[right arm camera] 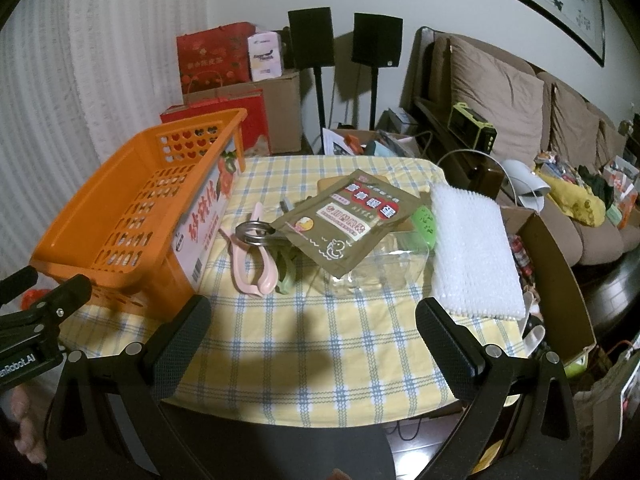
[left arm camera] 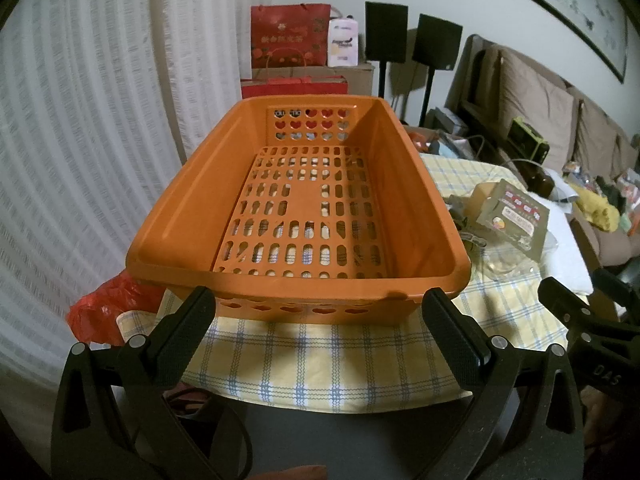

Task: Organize objects
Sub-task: 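Move the right tool toward the white foam mesh sheet on the table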

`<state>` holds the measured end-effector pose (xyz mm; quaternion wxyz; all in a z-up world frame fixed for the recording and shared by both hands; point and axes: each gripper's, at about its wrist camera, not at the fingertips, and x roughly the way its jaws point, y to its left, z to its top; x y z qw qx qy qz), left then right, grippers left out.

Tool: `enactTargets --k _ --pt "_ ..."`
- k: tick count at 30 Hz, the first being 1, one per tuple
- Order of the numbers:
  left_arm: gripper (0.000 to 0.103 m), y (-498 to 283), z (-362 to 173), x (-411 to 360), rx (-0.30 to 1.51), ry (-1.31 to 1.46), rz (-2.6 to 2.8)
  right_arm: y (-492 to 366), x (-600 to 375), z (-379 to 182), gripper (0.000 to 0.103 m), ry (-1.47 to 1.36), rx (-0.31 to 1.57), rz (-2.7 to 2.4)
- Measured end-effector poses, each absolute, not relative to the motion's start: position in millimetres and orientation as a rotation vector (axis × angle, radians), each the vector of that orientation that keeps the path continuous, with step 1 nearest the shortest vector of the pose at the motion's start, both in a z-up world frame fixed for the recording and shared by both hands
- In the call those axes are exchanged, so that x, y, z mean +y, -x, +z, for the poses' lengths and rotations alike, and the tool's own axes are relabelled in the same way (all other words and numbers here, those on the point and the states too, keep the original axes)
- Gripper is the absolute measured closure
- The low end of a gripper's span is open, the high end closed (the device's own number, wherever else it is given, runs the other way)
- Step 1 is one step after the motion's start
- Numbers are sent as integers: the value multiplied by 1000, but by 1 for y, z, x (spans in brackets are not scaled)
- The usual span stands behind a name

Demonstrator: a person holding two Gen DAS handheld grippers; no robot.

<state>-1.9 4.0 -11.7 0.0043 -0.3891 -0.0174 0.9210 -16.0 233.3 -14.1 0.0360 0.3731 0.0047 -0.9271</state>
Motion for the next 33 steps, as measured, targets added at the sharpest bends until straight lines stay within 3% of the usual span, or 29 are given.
enactTargets --k 33 --pt "0 3 4 42 -69 1096 2715 16 291 -9 0 -1140 -52 -2897"
